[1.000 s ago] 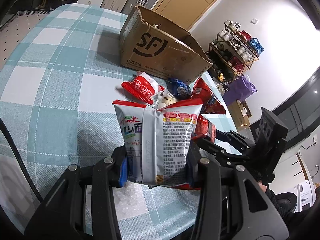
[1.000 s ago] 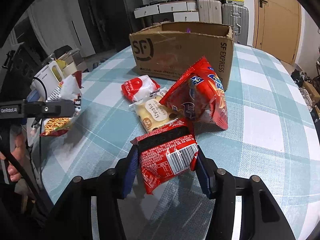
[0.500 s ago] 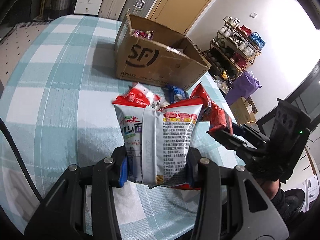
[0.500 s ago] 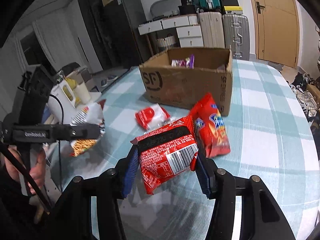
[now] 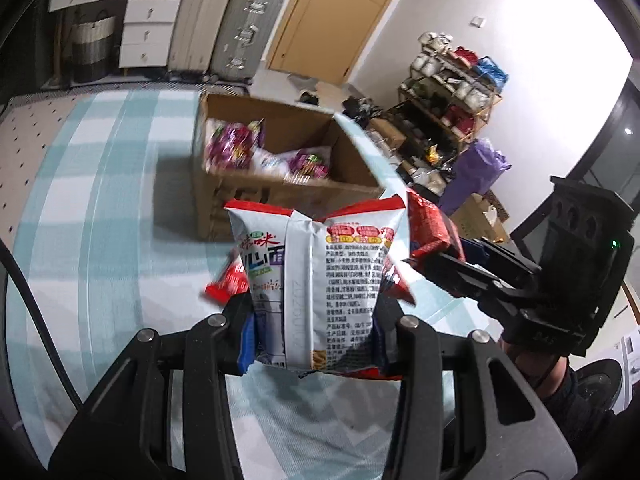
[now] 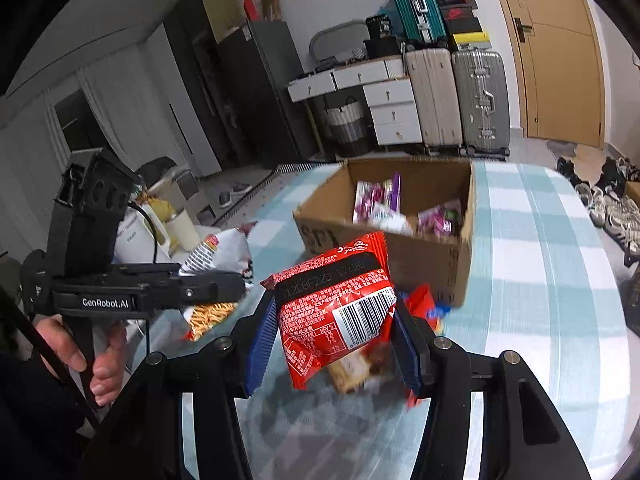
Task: Organize snacks
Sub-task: 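Carry both bags over the box and open both grippers inside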
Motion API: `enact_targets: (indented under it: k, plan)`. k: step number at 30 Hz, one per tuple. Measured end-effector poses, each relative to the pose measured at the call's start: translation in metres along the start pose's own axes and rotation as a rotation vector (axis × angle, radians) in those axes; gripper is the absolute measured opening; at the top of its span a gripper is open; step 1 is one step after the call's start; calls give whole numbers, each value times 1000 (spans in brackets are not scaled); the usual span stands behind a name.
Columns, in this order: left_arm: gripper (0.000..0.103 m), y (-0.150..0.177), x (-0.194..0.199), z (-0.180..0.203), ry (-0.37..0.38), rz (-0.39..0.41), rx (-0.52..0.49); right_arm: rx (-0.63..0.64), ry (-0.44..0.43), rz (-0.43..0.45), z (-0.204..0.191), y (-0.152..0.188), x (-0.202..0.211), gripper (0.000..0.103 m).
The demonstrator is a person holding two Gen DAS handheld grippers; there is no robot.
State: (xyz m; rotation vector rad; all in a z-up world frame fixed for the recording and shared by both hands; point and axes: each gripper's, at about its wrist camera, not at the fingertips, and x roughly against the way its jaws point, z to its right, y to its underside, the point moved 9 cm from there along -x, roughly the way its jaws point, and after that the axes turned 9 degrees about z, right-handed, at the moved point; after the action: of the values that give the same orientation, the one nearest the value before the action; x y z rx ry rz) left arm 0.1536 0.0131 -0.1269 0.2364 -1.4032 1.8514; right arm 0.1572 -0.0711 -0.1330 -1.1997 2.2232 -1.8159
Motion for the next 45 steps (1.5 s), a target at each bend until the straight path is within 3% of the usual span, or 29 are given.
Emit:
enact_targets:
  k: [15,31,38,45]
  plan:
    - [40,-87,-28,0,-1,10,-15,-71,-13,52,25,-80,-24,54]
    - [40,-170,-95,-12,-45,-9,-34,-101,-6,64,51,-152,-72,54]
    - [40,-177,-132,-30,-72,-43,-30,-89,23,47,65,-158,-100,54]
    - [40,-169,-165,-44,-48,-99,6,-108,46,7,81,-144,-126,56]
